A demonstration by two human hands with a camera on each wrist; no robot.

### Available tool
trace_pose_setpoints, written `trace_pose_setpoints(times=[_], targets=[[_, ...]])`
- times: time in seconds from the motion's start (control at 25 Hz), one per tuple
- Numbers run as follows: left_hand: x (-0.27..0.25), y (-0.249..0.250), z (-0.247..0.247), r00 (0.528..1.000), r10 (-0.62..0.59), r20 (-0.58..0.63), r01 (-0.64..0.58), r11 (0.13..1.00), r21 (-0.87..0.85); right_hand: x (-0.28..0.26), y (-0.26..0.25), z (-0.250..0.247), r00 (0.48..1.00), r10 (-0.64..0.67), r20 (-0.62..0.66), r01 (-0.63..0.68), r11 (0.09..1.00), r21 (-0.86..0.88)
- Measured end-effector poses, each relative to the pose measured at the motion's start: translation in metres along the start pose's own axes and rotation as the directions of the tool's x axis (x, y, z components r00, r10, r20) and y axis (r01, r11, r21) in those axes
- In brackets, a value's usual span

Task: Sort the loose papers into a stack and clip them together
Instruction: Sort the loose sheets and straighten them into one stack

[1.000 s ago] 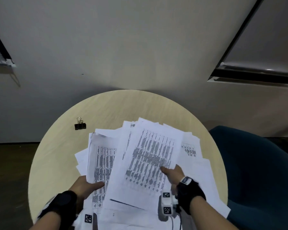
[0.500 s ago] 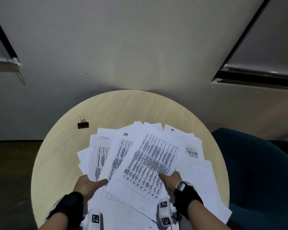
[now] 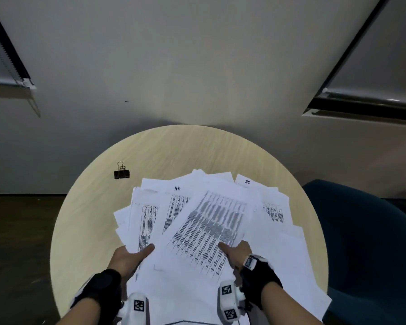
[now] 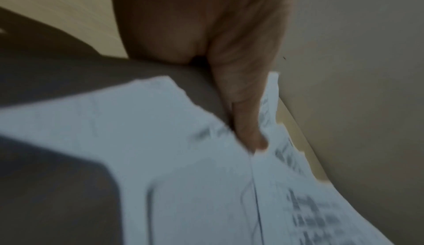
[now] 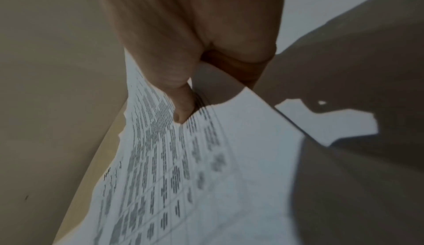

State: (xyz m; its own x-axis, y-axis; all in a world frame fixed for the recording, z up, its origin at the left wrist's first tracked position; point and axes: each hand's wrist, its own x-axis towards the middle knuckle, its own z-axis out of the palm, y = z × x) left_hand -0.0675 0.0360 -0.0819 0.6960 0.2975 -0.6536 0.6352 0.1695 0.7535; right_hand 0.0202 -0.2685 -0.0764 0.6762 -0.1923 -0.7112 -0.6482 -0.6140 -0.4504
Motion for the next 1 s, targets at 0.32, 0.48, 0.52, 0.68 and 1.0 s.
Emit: trace_pose_setpoints(times=[0.32, 0.48, 0.52, 0.68, 1.0], targets=[[-0.005, 0.005, -0.006, 0.986, -0.003, 0.169, -0.026, 0.985, 0.172, -0.004, -0.007, -0.018, 0.993, 0.083, -0.089, -0.067, 0.983, 0.173], [-0.002, 0.003, -0.011, 0.976, -0.019, 0.215, -0.020, 0.983, 0.180, -0.005, -0.005, -0.012, 0.992, 0.082, -0.101, -0.066, 0.985, 0.157], [-0.003, 0.003, -0.011, 0.978, -0.024, 0.205, -0.016, 0.981, 0.191, -0.003, -0.003, -0.012, 0.989, 0.104, -0.102, -0.089, 0.986, 0.141], [0.003, -0.002, -0.019, 0.996, -0.023, 0.090, 0.010, 0.990, 0.143, -0.009, -0.004, -0.035, 0.978, 0.104, -0.181, -0.077, 0.986, 0.149], [0.000, -0.004, -0.015, 1.000, 0.007, -0.010, -0.007, 0.999, 0.053, -0.030, 0.012, -0.072, 0.991, 0.133, 0.003, -0.133, 0.988, 0.085]])
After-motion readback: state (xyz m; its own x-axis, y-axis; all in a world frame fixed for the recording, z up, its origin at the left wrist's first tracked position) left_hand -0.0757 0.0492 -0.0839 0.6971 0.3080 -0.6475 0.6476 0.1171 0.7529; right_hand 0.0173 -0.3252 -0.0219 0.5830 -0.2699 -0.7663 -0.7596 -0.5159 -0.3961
